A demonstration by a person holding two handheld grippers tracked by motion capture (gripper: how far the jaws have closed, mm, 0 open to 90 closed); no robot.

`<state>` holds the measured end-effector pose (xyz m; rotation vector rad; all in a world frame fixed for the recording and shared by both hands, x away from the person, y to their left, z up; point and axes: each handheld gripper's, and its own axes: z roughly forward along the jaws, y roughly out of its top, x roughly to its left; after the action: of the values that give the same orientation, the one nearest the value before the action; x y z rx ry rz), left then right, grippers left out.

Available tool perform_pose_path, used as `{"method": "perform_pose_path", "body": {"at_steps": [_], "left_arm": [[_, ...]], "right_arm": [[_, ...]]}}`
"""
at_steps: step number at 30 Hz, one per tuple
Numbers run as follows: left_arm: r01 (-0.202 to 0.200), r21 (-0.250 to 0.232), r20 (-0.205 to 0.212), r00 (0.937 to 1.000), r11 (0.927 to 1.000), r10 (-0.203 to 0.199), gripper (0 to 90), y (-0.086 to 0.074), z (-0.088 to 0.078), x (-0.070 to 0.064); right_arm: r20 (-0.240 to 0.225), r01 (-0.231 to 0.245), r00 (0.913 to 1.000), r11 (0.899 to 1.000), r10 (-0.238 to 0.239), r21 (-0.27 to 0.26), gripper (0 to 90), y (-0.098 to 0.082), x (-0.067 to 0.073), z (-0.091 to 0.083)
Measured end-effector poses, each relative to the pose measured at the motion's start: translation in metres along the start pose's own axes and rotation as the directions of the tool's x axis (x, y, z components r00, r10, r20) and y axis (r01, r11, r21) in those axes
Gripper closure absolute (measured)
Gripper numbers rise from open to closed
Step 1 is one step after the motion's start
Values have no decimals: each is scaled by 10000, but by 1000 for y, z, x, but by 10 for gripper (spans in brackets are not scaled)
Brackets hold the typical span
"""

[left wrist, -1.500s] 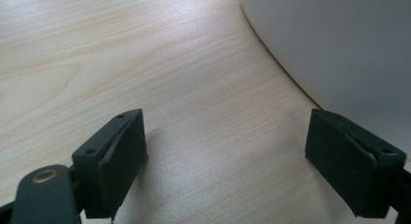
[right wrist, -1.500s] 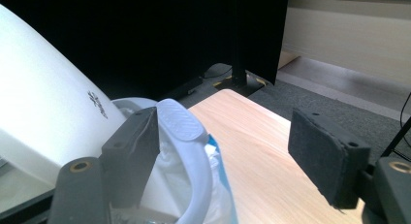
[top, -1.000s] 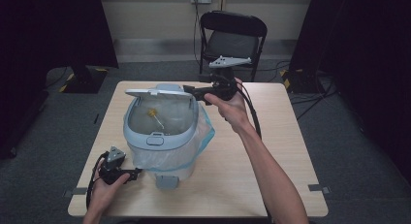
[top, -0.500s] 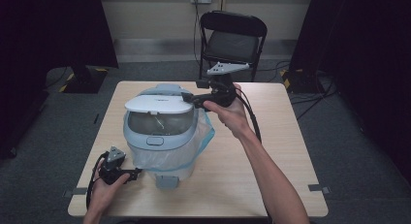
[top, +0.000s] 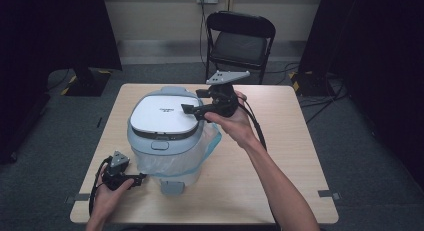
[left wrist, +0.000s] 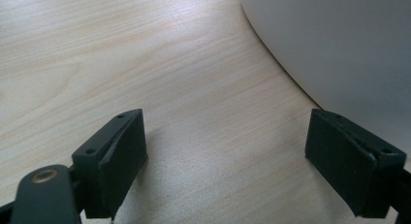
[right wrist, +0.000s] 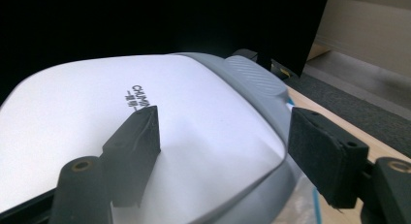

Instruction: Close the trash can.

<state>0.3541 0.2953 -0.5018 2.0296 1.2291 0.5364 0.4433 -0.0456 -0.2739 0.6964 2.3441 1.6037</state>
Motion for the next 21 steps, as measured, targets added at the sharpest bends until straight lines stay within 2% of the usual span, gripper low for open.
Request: {"method": "perform_pose_path", "body": {"at_steps": [6,16,21], "left_arm": [[-15,11,-9,10000,10000,15,143,0,0,0],[-2,1,-15,10000,10000,2,143,0,0,0],[-1,2,-2,10000,10000,1,143,0,0,0]], "right_arm": [[-254,326,9992,9991,-319,281,252,-3,12,4],[-459,536,9976,9984,-527,187,229,-2,29,11],[-636,786,9950,9968,-773,167,213,-1,41,15]]}}
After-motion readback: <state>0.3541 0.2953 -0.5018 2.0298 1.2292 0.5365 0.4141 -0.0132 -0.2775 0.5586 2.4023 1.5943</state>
